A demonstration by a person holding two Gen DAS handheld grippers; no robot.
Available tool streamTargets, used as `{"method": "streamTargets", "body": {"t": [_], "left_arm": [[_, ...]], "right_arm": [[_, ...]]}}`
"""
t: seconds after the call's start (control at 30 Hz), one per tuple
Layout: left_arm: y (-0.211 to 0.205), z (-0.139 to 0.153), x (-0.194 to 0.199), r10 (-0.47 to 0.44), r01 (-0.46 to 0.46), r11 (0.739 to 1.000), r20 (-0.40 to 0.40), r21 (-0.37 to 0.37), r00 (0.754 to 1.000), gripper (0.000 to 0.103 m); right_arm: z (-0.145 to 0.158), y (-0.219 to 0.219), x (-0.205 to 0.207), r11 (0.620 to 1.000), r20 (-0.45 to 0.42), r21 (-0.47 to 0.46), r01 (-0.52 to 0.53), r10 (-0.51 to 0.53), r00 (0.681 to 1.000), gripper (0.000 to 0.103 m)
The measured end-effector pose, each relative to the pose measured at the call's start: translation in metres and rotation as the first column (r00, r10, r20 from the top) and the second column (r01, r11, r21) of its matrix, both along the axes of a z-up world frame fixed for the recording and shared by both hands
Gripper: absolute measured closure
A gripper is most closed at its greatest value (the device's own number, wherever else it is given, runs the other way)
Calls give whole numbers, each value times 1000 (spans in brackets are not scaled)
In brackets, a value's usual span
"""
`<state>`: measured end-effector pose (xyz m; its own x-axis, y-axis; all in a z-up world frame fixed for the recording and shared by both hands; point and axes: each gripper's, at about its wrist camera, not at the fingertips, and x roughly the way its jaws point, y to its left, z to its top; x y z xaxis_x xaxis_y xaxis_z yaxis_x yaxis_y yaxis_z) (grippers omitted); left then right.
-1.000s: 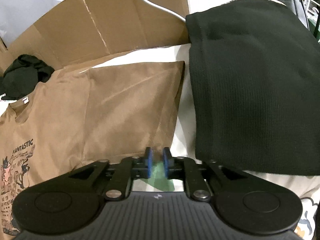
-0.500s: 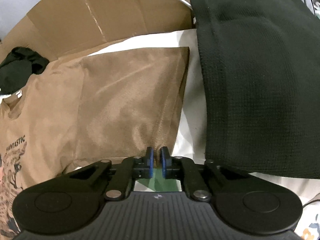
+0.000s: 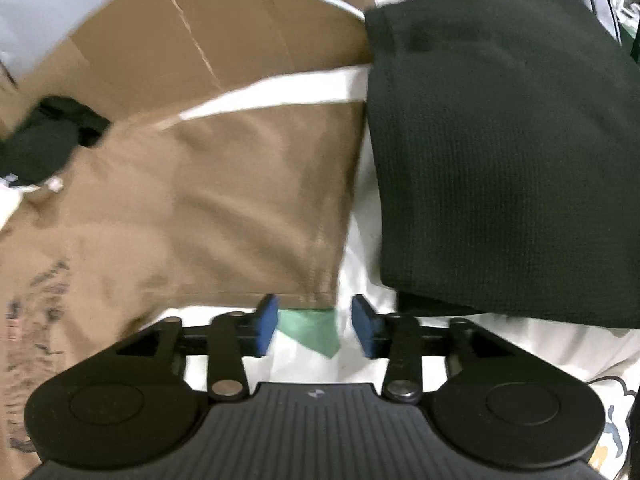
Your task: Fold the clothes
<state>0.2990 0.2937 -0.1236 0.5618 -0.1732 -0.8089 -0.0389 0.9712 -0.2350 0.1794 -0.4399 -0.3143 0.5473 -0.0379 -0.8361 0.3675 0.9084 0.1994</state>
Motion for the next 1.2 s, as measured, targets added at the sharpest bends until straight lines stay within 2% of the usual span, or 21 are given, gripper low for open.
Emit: {"method": "streamTargets", "body": {"t": [0.07,0.13,0.17,0.23,0.37,0.43,0.63,0.77,0.93,1.03,1.2], "left_arm": [[2,14,-5,17,-17,1000,6,17,1000,31],[4,43,-22,64,-65,997,22,39,998,29],[4,47,-23,68,-69,997,23,39,997,28],[4,73,-40,66,-66,996,6,52,998,24],[7,107,-54,64,-62,996,-38,60,997,23],[12,132,-71,81,-80,996,-16,43,997,19],[29,174,-112,151,-154,987,66,48,986,17],[41,174,-120,153,-155,988,74,19,985,17],[56,174,-131,156,-156,988,82,-17,984,17],[67,165,-116,171,-169,985,74,-33,983,15],[71,121,-85,231,-227,971,52,-81,971,15]], "right_arm": [[12,-1,-6,1000,28,17,-15,14,999,56],[24,-4,-10,999,49,30,-32,31,998,56],[30,-5,-11,999,58,34,-38,36,998,56],[44,-9,-15,997,88,50,-50,45,995,56],[70,-13,-22,994,132,65,-86,77,988,55],[80,-14,-28,993,151,59,-103,94,984,55],[119,-18,-43,986,201,43,-159,148,968,54],[144,-20,-49,984,227,39,-173,160,961,46],[170,-15,-44,974,227,-16,-226,224,948,45],[171,-11,-36,966,204,-38,-257,259,944,45],[151,0,-12,954,144,-35,-298,300,943,44]]}}
